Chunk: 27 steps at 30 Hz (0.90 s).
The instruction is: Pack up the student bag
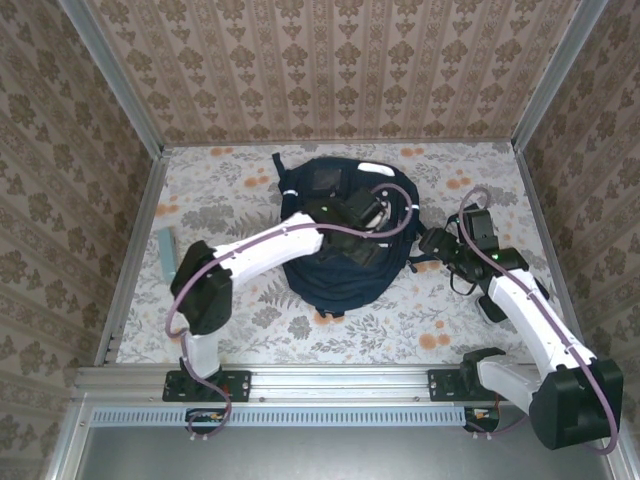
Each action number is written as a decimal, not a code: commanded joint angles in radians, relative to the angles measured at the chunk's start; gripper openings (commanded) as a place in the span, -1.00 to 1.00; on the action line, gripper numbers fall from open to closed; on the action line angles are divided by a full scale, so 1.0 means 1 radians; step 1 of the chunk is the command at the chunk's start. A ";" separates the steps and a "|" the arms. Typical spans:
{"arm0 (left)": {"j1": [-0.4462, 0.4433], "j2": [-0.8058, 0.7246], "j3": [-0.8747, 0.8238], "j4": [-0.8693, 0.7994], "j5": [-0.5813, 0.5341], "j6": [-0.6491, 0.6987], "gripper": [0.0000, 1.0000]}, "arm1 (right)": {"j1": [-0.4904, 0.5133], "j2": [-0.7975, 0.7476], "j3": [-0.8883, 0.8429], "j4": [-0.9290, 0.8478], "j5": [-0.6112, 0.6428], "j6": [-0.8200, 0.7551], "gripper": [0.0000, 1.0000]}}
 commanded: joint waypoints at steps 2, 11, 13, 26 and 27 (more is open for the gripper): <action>-0.045 0.094 0.129 -0.139 -0.117 0.092 0.23 | -0.060 -0.033 -0.031 -0.009 -0.093 0.020 0.86; -0.081 0.214 0.242 -0.207 -0.182 0.120 0.30 | -0.124 -0.042 -0.055 0.012 -0.161 0.032 0.85; -0.082 0.225 0.251 -0.210 -0.200 0.125 0.30 | -0.125 -0.035 -0.056 0.016 -0.170 0.032 0.85; -0.085 0.183 0.175 -0.162 -0.033 0.237 0.49 | -0.125 0.025 -0.055 0.054 -0.238 0.027 0.85; -0.085 0.184 0.174 -0.160 -0.027 0.238 0.49 | -0.125 0.027 -0.056 0.055 -0.241 0.029 0.85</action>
